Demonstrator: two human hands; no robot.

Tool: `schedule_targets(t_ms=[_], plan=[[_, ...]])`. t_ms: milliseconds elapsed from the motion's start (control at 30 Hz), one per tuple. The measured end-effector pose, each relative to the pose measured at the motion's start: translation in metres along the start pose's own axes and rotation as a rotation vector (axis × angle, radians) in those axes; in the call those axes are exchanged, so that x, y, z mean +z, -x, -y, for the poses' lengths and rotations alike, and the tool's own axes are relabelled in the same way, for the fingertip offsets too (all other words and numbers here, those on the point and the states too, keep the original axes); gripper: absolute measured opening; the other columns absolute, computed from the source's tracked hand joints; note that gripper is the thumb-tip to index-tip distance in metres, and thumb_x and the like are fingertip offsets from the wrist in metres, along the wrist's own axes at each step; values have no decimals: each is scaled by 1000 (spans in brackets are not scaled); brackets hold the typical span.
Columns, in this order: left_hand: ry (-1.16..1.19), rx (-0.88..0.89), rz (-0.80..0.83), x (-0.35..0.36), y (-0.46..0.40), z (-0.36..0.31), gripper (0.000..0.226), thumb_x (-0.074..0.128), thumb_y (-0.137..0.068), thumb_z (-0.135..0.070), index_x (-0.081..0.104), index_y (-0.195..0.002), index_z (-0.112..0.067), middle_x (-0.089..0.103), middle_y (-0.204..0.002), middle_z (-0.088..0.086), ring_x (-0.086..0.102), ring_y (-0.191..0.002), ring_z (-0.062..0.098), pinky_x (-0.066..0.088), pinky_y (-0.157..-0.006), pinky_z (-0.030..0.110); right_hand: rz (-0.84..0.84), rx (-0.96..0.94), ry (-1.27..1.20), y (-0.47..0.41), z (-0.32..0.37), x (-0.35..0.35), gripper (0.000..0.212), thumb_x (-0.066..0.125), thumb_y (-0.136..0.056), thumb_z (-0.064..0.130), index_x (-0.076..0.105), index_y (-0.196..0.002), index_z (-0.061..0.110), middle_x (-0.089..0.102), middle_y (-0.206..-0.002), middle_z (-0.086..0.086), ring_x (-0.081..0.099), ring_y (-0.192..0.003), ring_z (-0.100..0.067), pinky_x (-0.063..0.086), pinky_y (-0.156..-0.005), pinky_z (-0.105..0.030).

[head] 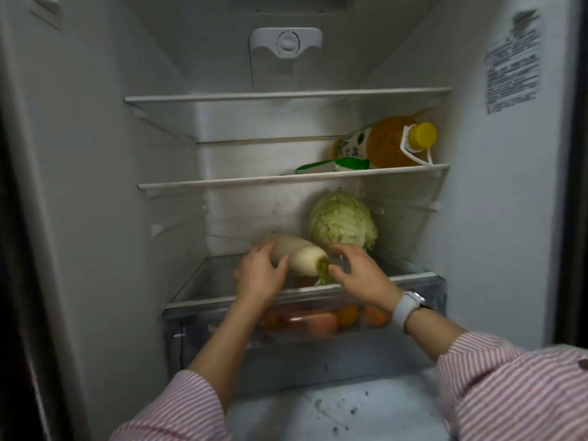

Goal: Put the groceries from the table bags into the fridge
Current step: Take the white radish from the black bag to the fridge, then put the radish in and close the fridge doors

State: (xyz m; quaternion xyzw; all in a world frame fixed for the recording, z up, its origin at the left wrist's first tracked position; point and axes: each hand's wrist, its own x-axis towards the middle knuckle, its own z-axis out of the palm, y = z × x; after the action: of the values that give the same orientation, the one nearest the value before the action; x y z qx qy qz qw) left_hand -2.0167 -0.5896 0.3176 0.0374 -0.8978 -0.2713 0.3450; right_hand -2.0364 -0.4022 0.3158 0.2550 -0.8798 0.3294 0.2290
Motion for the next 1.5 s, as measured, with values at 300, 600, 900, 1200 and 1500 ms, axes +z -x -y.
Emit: schedule_targets(t_ms=[300,600,900,1200,1500], plan=[[395,260,-66,17,193,-106,41,46,-81,-35,64,-108,-10,63,-108,5,59,-103,25,44,-92,33,-311,-37,-113,218,-7,-87,29,47,-88,14,57,-115,10,53,-109,2,52,-105,-14,37,-92,-18],[493,473,170,63,361,-264,32,48,-88,-18,60,-117,-13,56,-120,1,48,-113,13,36,-98,21,-576,-35,368,428,-54,-233,30,40,-86,13,61,-104,2,59,-104,-9,51,-98,-21,39,-90,-28],[383,673,206,38,396,-355,43,51,-90,-16,46,-133,-15,41,-141,5,38,-128,18,26,-101,21,-365,449,-112,434,-97,-294,64,35,-97,15,-7,-145,10,-5,-156,-4,-1,-143,-16,1,-112,-23],[332,816,-106,2,410,-340,44,44,-88,-24,44,-131,-15,44,-139,13,37,-129,22,32,-106,33,-445,92,100,480,-53,-270,46,36,-90,34,33,-135,24,33,-141,1,29,-129,-10,22,-108,-26],[71,833,-205,-40,392,-265,50,47,-87,-29,38,-134,-17,34,-146,11,23,-138,22,25,-108,40,-330,-43,-42,437,4,-215,58,28,-89,39,10,-142,23,20,-148,6,18,-136,0,15,-111,-11]])
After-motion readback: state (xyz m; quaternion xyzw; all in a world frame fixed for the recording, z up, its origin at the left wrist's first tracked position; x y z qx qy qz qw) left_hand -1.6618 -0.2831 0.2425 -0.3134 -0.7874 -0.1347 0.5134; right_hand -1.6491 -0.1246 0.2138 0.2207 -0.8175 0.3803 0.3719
